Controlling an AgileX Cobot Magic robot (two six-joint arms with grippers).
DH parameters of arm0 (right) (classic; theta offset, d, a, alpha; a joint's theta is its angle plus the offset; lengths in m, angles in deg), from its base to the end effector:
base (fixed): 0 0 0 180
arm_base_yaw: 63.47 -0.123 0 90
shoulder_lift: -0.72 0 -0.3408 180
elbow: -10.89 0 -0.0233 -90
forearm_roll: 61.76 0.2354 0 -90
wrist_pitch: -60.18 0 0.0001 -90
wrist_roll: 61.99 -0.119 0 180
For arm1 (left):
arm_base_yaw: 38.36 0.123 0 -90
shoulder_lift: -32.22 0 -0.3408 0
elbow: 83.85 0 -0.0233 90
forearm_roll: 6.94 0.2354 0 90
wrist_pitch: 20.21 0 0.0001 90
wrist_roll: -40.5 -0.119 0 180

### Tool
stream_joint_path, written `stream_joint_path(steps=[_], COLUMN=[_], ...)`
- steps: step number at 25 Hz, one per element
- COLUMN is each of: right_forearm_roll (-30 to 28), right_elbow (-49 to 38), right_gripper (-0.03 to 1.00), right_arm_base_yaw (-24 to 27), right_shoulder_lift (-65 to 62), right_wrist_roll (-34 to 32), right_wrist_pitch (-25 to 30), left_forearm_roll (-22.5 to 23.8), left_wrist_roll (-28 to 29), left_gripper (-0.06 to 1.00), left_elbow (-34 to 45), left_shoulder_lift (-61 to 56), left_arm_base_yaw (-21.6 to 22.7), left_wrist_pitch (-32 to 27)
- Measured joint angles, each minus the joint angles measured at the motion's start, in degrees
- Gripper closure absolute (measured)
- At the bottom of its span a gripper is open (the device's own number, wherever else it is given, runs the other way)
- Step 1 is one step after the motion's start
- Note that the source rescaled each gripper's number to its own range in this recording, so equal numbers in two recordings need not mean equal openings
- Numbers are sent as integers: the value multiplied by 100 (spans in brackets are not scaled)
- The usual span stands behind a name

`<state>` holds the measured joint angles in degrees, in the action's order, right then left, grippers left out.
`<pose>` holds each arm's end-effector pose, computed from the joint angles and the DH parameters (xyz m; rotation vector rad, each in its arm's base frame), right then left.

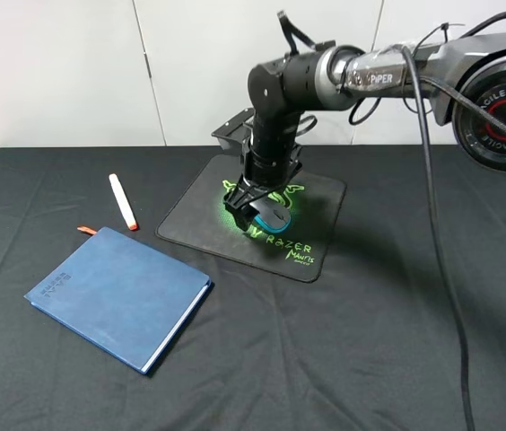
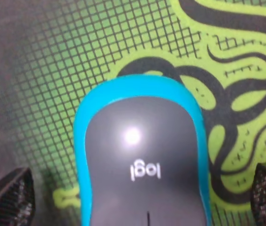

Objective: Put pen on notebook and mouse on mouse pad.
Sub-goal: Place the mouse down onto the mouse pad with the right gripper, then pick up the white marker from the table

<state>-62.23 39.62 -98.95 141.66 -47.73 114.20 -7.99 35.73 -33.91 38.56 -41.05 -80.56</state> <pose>0.4236 0.3009 0.1547 -1.2264 2.6318 0.0543 -0.0496 0.0004 0.2573 0.1332 2.0311 0.0009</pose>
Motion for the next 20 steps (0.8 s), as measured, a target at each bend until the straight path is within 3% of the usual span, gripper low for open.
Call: stream_joint_path(steps=[7, 13, 20], right_forearm_roll=[47, 47, 90], right_elbow=[1201, 1438, 946], right_gripper=[-3, -3, -3], right_arm_base_yaw=[0, 0, 0], right_shoulder_lift=[-6, -439, -1531], right_wrist_roll=[-151, -661, -767], right_wrist_pitch=[1444, 1541, 1547], left_forearm_roll=[0, 0, 0], left_wrist_roll=[0, 0, 0], left_gripper=[-6, -6, -6], left_elbow=[0, 0, 0], left_shoulder_lift=[0, 0, 0], left_arm_base_yaw=[0, 0, 0], left_wrist_pitch=[0, 0, 0])
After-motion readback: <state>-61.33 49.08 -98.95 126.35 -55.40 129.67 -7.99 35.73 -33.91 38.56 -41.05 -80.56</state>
